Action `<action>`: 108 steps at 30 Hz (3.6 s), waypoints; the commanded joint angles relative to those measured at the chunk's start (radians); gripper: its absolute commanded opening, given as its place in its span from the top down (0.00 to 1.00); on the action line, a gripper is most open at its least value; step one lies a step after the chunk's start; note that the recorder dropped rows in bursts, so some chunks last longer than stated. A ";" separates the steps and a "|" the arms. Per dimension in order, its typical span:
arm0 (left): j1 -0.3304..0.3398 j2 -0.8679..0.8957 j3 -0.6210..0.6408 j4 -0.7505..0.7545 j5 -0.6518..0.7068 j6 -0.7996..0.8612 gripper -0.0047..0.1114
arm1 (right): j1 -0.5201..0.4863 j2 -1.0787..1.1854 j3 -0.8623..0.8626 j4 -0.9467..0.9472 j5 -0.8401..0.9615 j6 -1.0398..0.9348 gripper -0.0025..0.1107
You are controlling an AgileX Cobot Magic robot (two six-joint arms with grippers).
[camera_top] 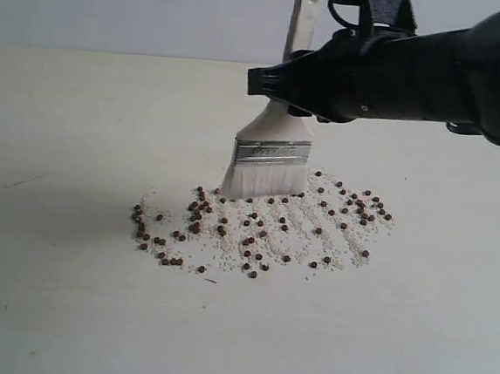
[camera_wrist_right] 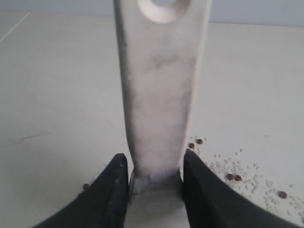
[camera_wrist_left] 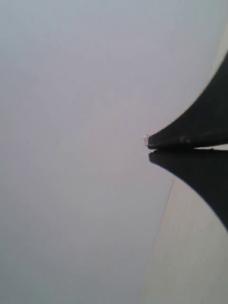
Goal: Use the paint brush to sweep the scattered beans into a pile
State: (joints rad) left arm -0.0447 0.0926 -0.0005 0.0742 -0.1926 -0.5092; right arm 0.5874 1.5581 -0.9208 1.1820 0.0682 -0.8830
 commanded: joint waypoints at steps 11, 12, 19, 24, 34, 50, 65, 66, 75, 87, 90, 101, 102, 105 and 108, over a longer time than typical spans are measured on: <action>0.002 0.118 -0.072 0.036 -0.198 0.067 0.96 | 0.006 0.048 -0.086 -0.041 -0.020 -0.013 0.98; 0.002 0.168 -0.090 0.036 -0.198 0.085 0.96 | 0.006 0.048 -0.086 -0.040 -0.022 -0.018 0.98; 0.002 0.596 -0.320 0.065 -0.164 0.155 0.96 | 0.006 0.048 -0.086 -0.040 -0.007 -0.023 0.98; -0.024 0.933 -0.555 0.220 0.117 0.156 0.96 | 0.006 0.048 -0.086 -0.040 0.001 -0.032 0.98; -0.247 1.287 -0.664 0.431 0.055 0.211 0.96 | 0.006 0.059 -0.113 -0.051 -0.008 -0.013 0.98; -0.094 1.357 -0.639 1.377 -0.798 -0.309 0.96 | -0.009 0.165 -0.233 -0.108 0.056 0.067 0.98; -0.022 1.574 -0.652 1.317 -0.892 -0.125 0.66 | -0.009 0.220 -0.265 -0.108 0.125 0.109 0.98; -0.028 1.582 -0.652 1.288 -0.894 -0.131 0.58 | -0.009 0.221 -0.265 -0.108 0.113 0.109 0.98; -0.159 1.666 -0.682 1.063 -0.856 -0.114 0.42 | -0.009 0.221 -0.265 -0.131 0.060 0.127 0.98; -0.196 1.847 -0.809 0.982 -0.789 -0.212 0.42 | -0.007 0.221 -0.267 -0.144 0.016 0.125 0.98; -0.219 1.866 -0.824 0.987 -0.803 -0.212 0.42 | -0.007 0.221 -0.276 -0.144 0.013 0.125 0.98; -0.305 1.874 -0.885 0.899 -0.793 -0.204 0.42 | -0.007 0.224 -0.284 -0.144 0.021 0.119 0.98; -0.309 1.874 -0.885 0.880 -0.790 -0.204 0.42 | -0.007 0.224 -0.284 -0.144 0.023 0.119 0.98; -0.309 1.874 -0.885 0.848 -0.789 -0.204 0.42 | -0.007 0.224 -0.284 -0.144 0.032 0.119 0.98; -0.309 1.874 -0.893 0.850 -0.787 -0.204 0.42 | -0.007 0.224 -0.284 -0.144 0.039 0.119 0.98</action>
State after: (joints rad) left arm -0.3489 1.9685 -0.8826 0.9445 -0.9851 -0.7149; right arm 0.5828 1.7810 -1.1976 1.0436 0.1047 -0.7598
